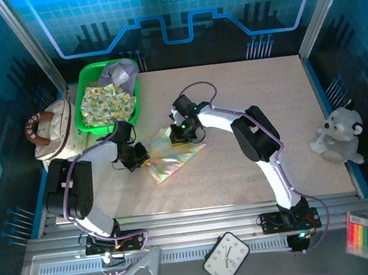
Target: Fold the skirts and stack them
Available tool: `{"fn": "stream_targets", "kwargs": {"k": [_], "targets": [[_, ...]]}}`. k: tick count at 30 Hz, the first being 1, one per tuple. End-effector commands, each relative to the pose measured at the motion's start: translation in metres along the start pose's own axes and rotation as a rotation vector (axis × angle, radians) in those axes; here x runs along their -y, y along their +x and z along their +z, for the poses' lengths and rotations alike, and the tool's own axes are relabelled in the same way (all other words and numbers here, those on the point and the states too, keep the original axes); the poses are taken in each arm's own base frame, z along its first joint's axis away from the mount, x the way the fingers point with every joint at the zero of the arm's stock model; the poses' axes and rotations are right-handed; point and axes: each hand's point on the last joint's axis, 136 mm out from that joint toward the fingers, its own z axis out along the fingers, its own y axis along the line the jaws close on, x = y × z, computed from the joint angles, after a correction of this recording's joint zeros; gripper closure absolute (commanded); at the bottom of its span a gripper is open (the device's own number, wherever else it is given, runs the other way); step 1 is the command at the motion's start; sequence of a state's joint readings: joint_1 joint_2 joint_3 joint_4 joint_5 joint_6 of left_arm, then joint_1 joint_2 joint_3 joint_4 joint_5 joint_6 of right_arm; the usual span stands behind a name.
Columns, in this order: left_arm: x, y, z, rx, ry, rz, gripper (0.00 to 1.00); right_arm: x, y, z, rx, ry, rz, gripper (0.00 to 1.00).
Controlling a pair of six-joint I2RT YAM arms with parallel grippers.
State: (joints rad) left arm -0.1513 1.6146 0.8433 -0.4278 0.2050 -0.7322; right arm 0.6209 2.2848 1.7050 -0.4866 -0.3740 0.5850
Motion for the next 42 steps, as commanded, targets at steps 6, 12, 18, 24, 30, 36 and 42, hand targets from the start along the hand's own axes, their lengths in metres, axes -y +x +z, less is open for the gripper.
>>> {"fn": "stream_targets", "kwargs": {"k": [6,12,18,24,30,36,42], "targets": [[0.014,-0.006,-0.07,0.144,0.035,-0.029,0.8,0.032,0.025,0.015,-0.044,0.115,0.161,1.0],[0.068,0.01,-0.061,0.023,0.252,-0.041,0.77,0.034,0.026,0.015,-0.042,0.122,0.173,1.0],[0.063,0.017,-0.022,-0.04,0.217,-0.072,0.78,0.036,0.023,0.013,-0.028,0.132,0.181,1.0],[-0.011,0.001,0.017,0.011,-0.051,-0.163,0.79,0.048,0.023,0.006,-0.002,0.169,0.212,1.0],[-0.004,0.0,0.039,-0.046,-0.03,-0.101,0.72,0.067,0.028,-0.002,0.041,0.185,0.293,1.0],[0.043,-0.001,0.046,-0.086,-0.014,0.053,0.63,0.101,0.025,-0.029,0.126,0.205,0.4,1.0],[0.102,-0.017,0.003,-0.051,0.119,0.114,0.44,0.087,0.002,-0.07,0.192,0.153,0.312,0.96]]}}
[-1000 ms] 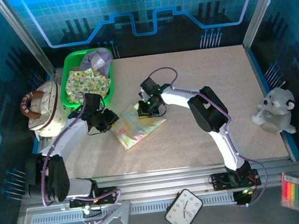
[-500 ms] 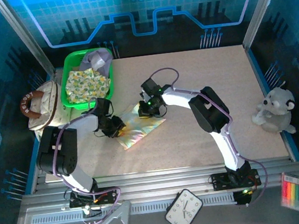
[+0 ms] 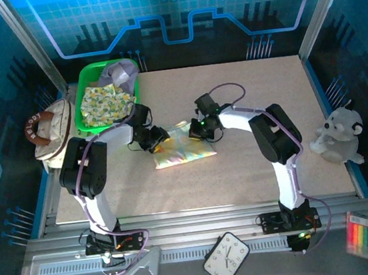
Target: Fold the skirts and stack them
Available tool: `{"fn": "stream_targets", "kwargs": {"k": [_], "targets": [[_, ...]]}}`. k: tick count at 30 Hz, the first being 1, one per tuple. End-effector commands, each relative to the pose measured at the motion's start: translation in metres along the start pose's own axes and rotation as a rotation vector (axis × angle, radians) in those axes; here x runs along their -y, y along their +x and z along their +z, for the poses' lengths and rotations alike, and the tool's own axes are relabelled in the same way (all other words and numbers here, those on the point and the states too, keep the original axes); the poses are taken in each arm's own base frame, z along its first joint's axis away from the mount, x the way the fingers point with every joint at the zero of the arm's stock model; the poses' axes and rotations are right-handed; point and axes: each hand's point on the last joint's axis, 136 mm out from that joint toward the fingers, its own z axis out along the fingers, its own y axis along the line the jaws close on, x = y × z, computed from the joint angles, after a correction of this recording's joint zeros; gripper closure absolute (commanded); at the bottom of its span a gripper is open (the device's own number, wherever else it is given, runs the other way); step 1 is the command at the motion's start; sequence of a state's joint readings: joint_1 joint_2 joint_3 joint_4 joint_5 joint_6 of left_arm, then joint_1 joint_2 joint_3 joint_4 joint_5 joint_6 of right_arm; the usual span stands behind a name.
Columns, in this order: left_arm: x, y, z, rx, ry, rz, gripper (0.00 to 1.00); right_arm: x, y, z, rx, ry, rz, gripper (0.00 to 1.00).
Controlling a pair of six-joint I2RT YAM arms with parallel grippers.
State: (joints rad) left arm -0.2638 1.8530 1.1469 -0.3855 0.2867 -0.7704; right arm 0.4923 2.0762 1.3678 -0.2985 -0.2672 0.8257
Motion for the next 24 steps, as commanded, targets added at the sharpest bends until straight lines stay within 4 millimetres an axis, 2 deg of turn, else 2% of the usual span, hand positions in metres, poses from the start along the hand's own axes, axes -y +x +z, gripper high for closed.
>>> {"fn": "stream_targets", "kwargs": {"k": [1,3,6,10,14,17,21,24], "targets": [[0.018,0.0,-0.033,0.012,0.029,0.027,0.39,0.007,-0.006,-0.027,0.031,0.065,-0.041,0.92],[0.037,0.003,-0.056,0.043,0.09,0.04,0.27,-0.003,-0.004,-0.038,0.04,0.057,-0.064,0.87],[0.053,0.018,-0.077,0.046,0.166,0.026,0.17,-0.011,0.002,-0.054,0.06,0.054,-0.067,0.89],[0.07,0.046,-0.071,-0.042,0.29,-0.028,0.1,-0.006,0.022,-0.056,0.028,0.057,-0.028,0.96],[0.076,0.054,-0.049,-0.097,0.332,-0.082,0.06,-0.001,0.04,-0.048,-0.008,0.024,0.018,1.0],[0.064,0.055,-0.024,-0.131,0.316,-0.137,0.04,0.013,0.05,-0.039,-0.035,0.047,0.037,1.0],[0.024,0.063,0.008,-0.165,0.189,-0.195,0.02,0.044,0.06,-0.031,-0.06,0.145,0.043,0.99],[0.009,0.067,0.02,-0.183,0.132,-0.194,0.01,0.053,0.059,-0.031,-0.064,0.18,0.033,0.93]]}}
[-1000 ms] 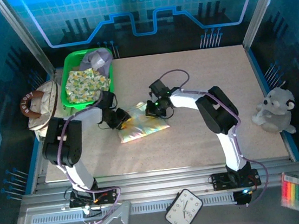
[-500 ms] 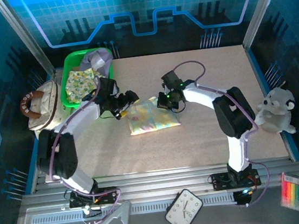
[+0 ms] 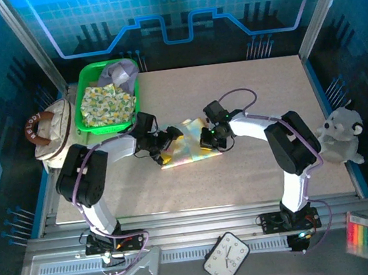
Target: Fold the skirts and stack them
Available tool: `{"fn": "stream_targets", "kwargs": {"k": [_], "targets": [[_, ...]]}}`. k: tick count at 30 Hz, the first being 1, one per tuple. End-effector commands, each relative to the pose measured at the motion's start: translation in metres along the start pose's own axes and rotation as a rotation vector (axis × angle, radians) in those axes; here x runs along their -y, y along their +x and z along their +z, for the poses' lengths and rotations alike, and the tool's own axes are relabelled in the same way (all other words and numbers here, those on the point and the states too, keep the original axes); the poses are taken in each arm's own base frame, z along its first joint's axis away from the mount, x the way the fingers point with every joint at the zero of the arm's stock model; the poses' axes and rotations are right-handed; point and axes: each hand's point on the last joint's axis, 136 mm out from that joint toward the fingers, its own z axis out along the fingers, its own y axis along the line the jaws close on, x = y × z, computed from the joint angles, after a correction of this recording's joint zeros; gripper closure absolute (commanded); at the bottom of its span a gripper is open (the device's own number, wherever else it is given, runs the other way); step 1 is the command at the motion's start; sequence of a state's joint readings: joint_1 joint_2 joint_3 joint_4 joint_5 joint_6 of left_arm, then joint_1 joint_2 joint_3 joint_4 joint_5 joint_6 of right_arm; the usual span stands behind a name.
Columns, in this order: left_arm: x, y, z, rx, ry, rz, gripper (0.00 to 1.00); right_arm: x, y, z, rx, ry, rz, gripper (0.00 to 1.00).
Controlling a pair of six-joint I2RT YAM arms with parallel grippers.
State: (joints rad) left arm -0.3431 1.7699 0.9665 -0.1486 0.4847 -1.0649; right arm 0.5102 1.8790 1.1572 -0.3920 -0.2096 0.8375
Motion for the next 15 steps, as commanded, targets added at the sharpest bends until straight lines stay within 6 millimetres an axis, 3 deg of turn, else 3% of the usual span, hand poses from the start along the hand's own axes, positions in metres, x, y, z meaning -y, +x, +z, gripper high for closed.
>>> {"fn": "stream_targets", "kwargs": {"k": [1,4,7,9,12,13,15], "targets": [[-0.02,0.006,0.011,-0.053,-0.058,-0.037,0.01,0.013,0.002,0.002,-0.014,0.064,-0.025,0.86],[0.028,0.014,-0.008,-0.098,0.082,0.005,0.01,-0.011,-0.007,-0.019,0.037,0.106,-0.16,0.75],[0.05,0.008,-0.049,0.023,0.066,0.079,0.01,-0.03,-0.007,-0.032,0.06,0.178,-0.279,0.65],[0.045,-0.004,-0.074,0.125,0.022,0.084,0.01,-0.041,-0.003,-0.027,0.036,0.18,-0.313,0.48],[0.016,-0.027,-0.103,0.244,-0.022,0.017,0.01,-0.053,0.002,-0.016,0.003,0.237,-0.376,0.2],[0.007,-0.033,-0.111,0.262,-0.018,-0.015,0.01,-0.055,0.002,-0.014,-0.003,0.279,-0.406,0.04],[-0.008,-0.042,-0.125,0.296,-0.015,-0.06,0.01,-0.056,0.003,-0.009,-0.026,0.359,-0.448,0.0]]}}
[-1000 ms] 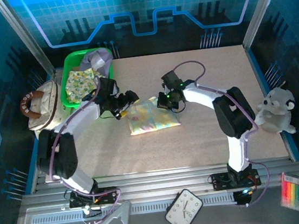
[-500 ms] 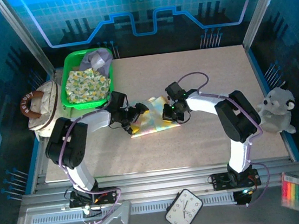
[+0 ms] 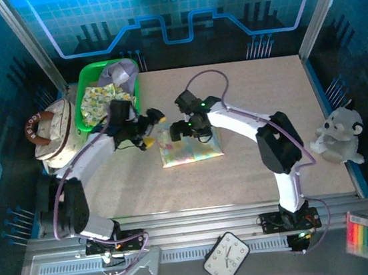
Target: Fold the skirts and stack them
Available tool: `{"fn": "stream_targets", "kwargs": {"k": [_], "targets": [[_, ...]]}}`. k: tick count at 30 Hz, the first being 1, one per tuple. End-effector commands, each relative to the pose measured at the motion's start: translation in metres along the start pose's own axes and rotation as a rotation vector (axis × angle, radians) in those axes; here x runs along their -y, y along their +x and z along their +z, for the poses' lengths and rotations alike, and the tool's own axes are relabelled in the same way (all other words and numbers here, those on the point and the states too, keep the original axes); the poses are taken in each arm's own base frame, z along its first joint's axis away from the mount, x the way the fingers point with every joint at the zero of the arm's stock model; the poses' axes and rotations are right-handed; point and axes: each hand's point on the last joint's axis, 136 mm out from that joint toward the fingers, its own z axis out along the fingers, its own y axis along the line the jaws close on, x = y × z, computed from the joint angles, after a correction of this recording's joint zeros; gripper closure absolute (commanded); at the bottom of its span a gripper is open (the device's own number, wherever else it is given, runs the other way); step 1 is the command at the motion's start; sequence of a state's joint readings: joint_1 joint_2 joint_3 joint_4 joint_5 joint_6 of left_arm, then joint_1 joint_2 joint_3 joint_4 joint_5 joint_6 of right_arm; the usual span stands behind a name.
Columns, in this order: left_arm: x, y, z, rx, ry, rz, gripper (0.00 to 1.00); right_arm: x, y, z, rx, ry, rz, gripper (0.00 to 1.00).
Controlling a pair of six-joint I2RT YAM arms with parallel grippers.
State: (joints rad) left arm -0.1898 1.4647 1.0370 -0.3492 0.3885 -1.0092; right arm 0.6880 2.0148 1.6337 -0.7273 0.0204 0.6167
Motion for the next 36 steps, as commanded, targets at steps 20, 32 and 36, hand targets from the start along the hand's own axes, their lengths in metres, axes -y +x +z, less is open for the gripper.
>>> {"fn": "stream_targets", "kwargs": {"k": [20,32,36], "targets": [[-0.095,-0.043,-0.047,0.16,-0.201,-0.128,0.01,0.099,0.043,0.044,-0.449,0.424,-0.099,0.0],[-0.1,-0.046,-0.05,0.169,-0.212,-0.138,0.01,0.25,0.0,0.014,-0.474,0.455,0.099,0.0],[-0.103,-0.047,-0.053,0.17,-0.224,-0.144,0.01,0.309,-0.019,0.017,-0.441,0.493,0.084,0.0]]}}
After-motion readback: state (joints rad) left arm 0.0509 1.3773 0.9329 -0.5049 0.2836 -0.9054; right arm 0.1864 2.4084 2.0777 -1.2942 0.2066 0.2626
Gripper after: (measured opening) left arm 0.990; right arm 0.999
